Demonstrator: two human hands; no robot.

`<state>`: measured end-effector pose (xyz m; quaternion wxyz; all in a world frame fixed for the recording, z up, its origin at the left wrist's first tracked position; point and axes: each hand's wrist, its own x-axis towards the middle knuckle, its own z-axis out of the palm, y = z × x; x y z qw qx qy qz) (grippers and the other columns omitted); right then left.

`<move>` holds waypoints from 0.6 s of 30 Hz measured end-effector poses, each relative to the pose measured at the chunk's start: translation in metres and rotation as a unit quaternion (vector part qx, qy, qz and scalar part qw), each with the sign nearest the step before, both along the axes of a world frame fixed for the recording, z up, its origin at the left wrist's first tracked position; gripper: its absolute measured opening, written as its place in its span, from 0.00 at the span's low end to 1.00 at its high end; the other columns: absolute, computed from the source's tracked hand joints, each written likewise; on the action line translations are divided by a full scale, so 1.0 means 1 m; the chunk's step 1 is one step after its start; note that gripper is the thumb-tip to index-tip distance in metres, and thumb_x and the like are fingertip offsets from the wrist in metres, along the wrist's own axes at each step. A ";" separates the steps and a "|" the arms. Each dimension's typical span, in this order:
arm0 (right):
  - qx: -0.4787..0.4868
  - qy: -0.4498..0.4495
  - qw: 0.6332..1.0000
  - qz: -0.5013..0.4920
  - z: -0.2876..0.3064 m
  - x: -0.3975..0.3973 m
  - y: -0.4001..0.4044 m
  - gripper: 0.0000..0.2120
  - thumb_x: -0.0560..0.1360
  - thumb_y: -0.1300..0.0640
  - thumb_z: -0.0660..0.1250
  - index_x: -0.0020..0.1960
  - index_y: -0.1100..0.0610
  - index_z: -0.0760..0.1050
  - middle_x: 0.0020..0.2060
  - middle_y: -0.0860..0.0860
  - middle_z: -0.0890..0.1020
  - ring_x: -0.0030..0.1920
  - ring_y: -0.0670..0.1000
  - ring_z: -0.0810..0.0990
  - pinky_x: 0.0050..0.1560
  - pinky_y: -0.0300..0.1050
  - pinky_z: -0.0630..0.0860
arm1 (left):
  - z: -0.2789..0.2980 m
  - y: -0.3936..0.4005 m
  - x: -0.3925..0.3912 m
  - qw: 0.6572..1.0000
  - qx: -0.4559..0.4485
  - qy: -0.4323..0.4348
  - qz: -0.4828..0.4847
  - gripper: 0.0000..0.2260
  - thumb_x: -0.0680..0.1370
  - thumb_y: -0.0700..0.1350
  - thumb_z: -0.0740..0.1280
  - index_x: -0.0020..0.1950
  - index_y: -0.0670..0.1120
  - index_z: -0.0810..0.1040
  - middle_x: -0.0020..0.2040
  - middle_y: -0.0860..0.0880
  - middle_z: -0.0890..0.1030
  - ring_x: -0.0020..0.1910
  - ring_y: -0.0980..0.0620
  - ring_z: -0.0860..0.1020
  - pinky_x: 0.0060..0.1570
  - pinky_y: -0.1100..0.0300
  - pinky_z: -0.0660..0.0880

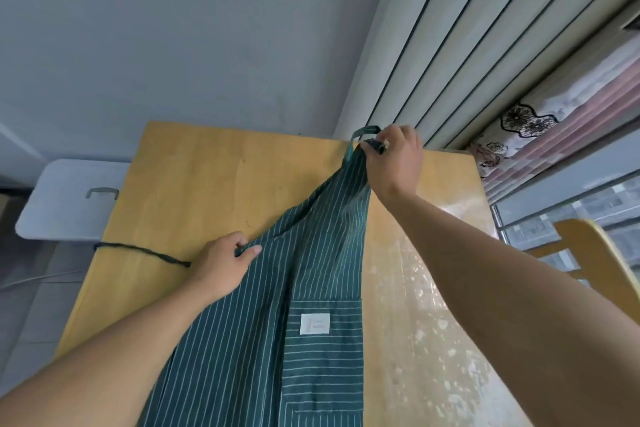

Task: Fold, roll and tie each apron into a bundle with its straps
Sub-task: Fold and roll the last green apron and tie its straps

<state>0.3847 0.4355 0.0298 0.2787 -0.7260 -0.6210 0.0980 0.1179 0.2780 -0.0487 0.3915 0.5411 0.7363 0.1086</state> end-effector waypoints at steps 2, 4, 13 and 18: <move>-0.106 -0.049 0.993 -0.004 0.006 -0.004 0.013 0.10 0.79 0.48 0.69 0.51 0.54 0.75 0.49 0.52 0.81 0.51 0.56 0.78 0.56 0.53 0.76 | 0.002 0.000 -0.006 1.000 0.001 0.001 0.008 0.12 0.84 0.56 0.61 0.48 0.48 0.71 0.27 0.51 0.67 0.21 0.55 0.61 0.22 0.61 0.57; -0.229 -0.074 0.970 -0.024 0.005 -0.001 0.023 0.13 0.79 0.46 0.70 0.47 0.56 0.73 0.44 0.53 0.82 0.44 0.56 0.79 0.43 0.48 0.74 | 0.002 0.002 -0.013 1.000 -0.003 0.025 -0.013 0.12 0.84 0.56 0.60 0.49 0.48 0.71 0.26 0.51 0.67 0.20 0.55 0.61 0.22 0.60 0.58; -0.245 0.034 0.963 0.108 -0.006 0.025 0.024 0.03 0.78 0.59 0.72 0.47 0.55 0.79 0.43 0.51 0.82 0.47 0.54 0.81 0.41 0.44 0.75 | -0.004 0.010 -0.013 0.991 -0.049 0.110 -0.056 0.15 0.82 0.54 0.66 0.67 0.51 0.72 0.51 0.49 0.83 0.30 0.51 0.77 0.32 0.56 0.76; -0.159 0.287 0.931 0.158 0.017 -0.003 0.030 0.15 0.75 0.75 0.60 0.41 0.56 0.71 0.39 0.53 0.81 0.41 0.49 0.80 0.42 0.43 0.75 | -0.010 0.012 -0.013 0.994 -0.072 0.066 -0.042 0.13 0.84 0.50 0.63 0.69 0.51 0.70 0.50 0.45 0.85 0.25 0.52 0.70 0.28 0.58 0.69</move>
